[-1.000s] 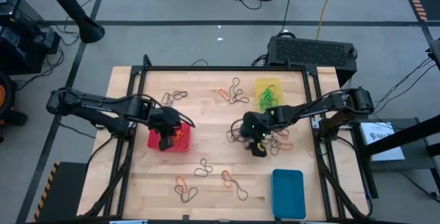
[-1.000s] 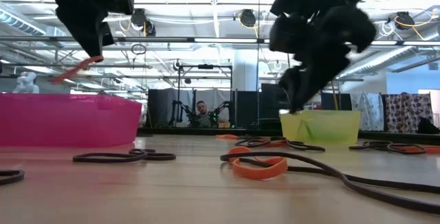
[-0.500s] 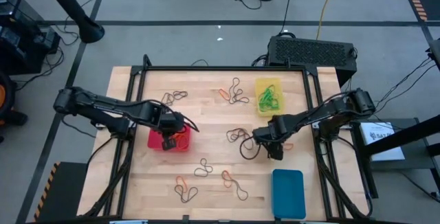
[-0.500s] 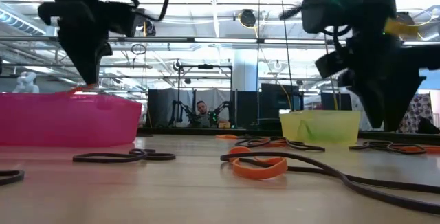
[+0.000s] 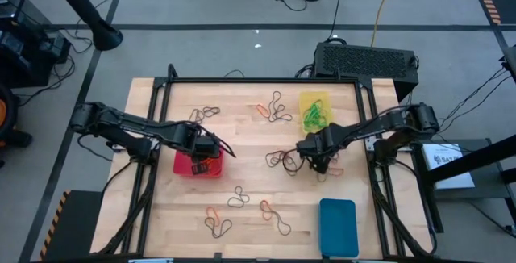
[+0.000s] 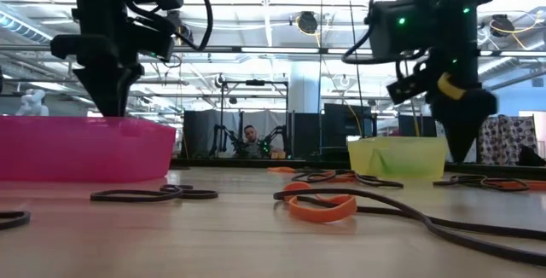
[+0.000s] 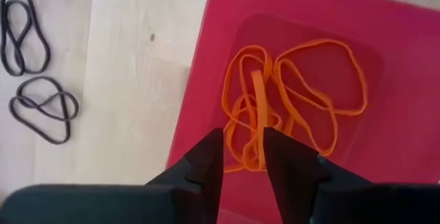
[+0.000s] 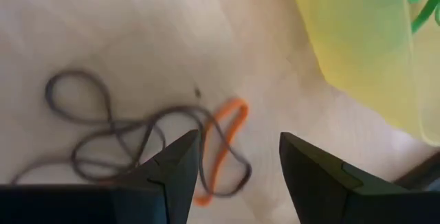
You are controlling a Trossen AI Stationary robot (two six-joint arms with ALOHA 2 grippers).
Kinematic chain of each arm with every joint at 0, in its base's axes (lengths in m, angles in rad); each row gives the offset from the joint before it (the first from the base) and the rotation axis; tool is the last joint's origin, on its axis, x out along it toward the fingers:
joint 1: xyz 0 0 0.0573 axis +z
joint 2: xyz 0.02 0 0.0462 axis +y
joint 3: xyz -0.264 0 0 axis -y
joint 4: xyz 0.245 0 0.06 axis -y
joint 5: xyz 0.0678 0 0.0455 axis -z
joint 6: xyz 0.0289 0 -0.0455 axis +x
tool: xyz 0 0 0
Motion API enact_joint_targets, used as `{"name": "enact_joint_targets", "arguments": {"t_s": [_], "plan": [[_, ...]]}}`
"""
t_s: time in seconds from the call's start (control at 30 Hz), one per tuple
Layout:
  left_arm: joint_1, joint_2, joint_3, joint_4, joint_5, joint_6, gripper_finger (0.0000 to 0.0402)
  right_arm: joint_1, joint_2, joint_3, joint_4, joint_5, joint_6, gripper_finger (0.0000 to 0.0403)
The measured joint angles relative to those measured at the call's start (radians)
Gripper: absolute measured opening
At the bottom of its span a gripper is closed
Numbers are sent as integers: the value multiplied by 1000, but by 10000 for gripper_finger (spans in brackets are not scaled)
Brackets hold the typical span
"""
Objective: Sort rubber bands into baskets
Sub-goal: Put the orange rubber band into the pink bin
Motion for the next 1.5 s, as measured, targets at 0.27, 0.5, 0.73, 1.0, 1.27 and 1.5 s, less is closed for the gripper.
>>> {"name": "enact_joint_targets", "arguments": {"t_s": [0.27, 0.5, 0.73, 1.0, 1.27, 1.5], "plan": [[0, 0, 0, 5, 12, -21, 118, -68, 0, -69, 80, 9, 128, 194], [0, 0, 0, 18, 14, -21, 118, -84, -5, -141, 225, -2, 130, 194], [0, 0, 0, 31, 13, -23, 118, -85, -5, -159, 251, -43, 153, 169], [0, 0, 0, 30, 12, -23, 118, -85, -3, -172, 289, -77, 138, 37], [0, -1, 106, -72, 60, -23, 118, -72, -11, -72, 261, 41, 13, 4], [0, -2, 151, -4, 28, 73, 118, -6, -105, -25, 430, 140, -138, 1]]}}
